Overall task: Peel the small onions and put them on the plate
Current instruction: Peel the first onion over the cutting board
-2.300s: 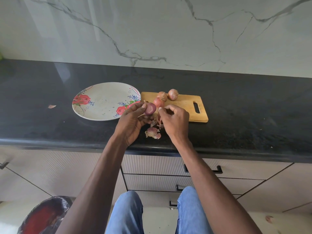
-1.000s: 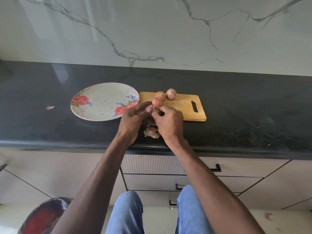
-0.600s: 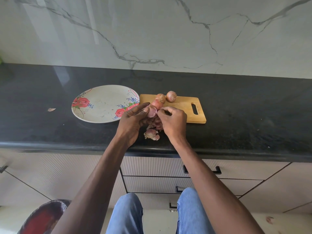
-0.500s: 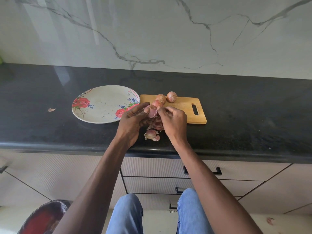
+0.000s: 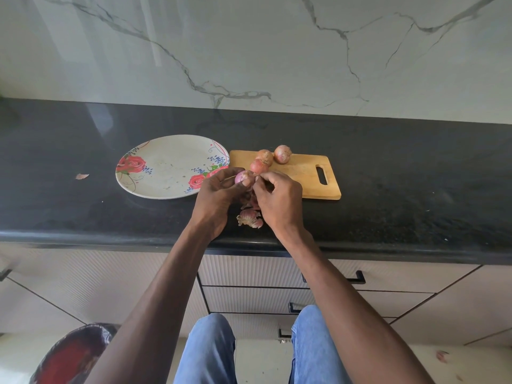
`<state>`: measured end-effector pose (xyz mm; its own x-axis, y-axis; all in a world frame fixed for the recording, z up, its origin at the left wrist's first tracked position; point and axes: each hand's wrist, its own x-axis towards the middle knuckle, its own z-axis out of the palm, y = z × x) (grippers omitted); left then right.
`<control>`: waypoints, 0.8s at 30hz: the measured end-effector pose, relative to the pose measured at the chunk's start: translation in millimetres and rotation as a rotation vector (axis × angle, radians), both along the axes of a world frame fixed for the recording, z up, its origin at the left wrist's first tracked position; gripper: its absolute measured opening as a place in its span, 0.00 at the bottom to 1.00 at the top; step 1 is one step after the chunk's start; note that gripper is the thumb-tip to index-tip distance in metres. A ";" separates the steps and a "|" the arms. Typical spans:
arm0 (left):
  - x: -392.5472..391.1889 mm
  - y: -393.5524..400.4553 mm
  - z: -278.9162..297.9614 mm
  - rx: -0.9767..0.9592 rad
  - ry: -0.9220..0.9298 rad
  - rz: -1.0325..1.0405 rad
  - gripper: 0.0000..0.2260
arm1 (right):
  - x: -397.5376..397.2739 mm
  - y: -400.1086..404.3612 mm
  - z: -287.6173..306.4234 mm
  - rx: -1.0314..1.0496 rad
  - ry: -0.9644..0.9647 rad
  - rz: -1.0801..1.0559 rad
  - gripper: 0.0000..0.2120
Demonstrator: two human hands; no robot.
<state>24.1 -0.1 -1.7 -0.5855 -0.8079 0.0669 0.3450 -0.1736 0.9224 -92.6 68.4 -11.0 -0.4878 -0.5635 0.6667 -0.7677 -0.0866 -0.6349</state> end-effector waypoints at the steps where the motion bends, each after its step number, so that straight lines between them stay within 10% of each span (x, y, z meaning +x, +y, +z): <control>1: 0.8 0.5 0.8 -0.004 -0.002 -0.011 0.16 | -0.3 0.2 -0.3 -0.003 -0.016 0.004 0.07; 24: 2.9 -4.1 2.2 0.095 0.033 -0.049 0.06 | -9.6 3.7 6.6 0.017 -0.592 0.186 0.09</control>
